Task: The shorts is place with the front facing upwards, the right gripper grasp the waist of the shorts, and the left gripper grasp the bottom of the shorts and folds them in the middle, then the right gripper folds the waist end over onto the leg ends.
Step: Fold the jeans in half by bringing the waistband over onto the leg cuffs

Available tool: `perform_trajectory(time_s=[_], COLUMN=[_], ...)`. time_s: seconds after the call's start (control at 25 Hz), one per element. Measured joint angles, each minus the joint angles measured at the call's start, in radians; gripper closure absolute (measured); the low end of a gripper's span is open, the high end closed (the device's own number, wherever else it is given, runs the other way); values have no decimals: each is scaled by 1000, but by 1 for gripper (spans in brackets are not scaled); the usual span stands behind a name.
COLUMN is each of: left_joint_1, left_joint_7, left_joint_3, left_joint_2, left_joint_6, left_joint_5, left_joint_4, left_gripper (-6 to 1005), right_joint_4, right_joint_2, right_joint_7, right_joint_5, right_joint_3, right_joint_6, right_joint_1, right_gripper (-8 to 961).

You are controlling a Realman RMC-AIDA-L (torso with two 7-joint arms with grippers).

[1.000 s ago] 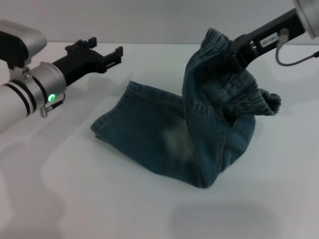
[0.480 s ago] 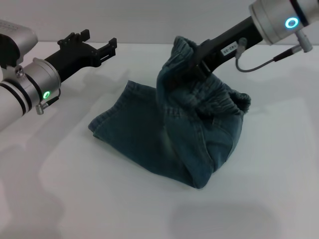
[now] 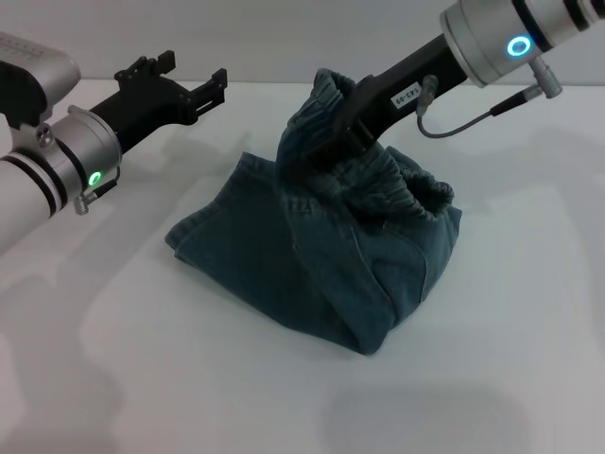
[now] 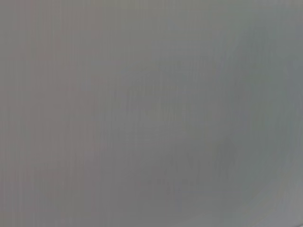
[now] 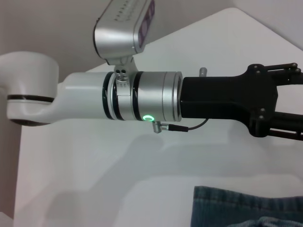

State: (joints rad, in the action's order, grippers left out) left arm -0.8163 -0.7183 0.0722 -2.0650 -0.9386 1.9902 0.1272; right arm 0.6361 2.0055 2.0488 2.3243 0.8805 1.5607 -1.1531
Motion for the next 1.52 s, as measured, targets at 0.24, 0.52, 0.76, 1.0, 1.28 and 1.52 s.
perform_trajectory(time_s=[0.24, 0.52, 0.76, 1.0, 1.28, 1.52], left_joint_1=[0, 11, 16, 20, 19, 8], left_joint_7=[32, 36, 50, 60, 60, 60], left_joint_3=[0, 0, 0, 0, 0, 0], left_joint_2=[0, 0, 0, 0, 2, 2], left_joint_6=[1, -1, -1, 3, 6, 9], left_joint_5=[-12, -14, -24, -53, -74, -81], left_joint_4=[-22, -31, -37, -40, -37, -37], left_gripper=[192, 194, 195, 196, 198, 199], right_joint_4=[-5, -10, -11, -10, -11, -34], right_joint_2=[13, 46, 66, 67, 67, 69], right_joint_7=[-1, 15, -12, -32, -41, -65], right_joint_5=[1, 104, 146, 133, 91, -2], right_joint_3=[73, 143, 199, 210, 214, 272], right_joint_6=[-28, -57, -88, -96, -55, -57], right_joint_1=[-25, -88, -119, -126, -93, -52], right_gripper=[462, 462, 462, 462, 462, 462])
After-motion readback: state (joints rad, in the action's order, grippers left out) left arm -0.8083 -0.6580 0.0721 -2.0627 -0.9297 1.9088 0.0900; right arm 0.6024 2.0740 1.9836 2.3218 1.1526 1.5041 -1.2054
